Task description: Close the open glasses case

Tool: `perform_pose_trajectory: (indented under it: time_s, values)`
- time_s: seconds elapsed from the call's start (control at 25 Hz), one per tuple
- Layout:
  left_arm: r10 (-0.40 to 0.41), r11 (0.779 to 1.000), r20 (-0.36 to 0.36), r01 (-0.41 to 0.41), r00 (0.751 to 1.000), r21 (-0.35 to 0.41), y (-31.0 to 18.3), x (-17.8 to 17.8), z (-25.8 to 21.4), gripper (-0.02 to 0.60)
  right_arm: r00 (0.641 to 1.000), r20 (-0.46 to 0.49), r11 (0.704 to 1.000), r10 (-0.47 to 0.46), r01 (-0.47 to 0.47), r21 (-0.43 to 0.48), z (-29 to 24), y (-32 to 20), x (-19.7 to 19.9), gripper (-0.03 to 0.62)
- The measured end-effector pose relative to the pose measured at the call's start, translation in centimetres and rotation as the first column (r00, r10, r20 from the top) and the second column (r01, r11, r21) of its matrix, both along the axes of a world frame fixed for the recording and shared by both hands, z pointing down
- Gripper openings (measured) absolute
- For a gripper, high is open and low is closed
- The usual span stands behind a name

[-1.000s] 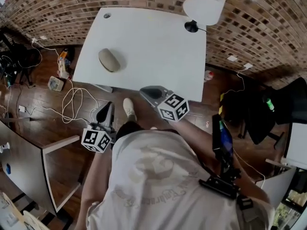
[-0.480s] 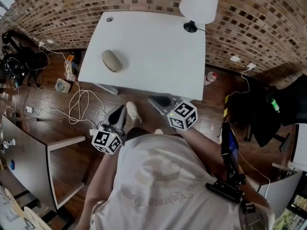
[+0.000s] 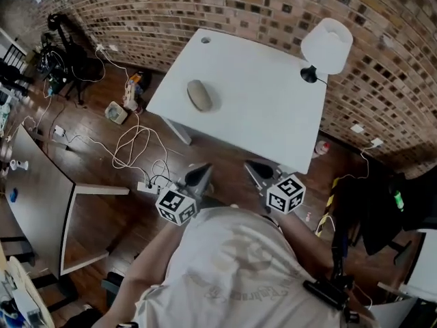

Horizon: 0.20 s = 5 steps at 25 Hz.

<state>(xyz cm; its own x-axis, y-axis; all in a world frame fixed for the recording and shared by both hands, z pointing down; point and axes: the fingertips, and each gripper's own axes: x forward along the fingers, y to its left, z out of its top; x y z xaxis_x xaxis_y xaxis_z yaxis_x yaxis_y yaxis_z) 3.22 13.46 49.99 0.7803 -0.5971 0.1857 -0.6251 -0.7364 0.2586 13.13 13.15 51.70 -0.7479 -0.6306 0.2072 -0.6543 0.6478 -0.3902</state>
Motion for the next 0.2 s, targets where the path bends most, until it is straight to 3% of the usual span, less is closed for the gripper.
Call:
perform_pose_trajectory:
  time_s: [0.2]
  values:
    - [-0.019,1.0,0.001,0.019,1.0,-0.014,0.6,-2.0,-0.6,0.005,1.0,-0.001,1.0,-0.019,0.019,-0.011,-0.5,0.8,-2.0,0.008]
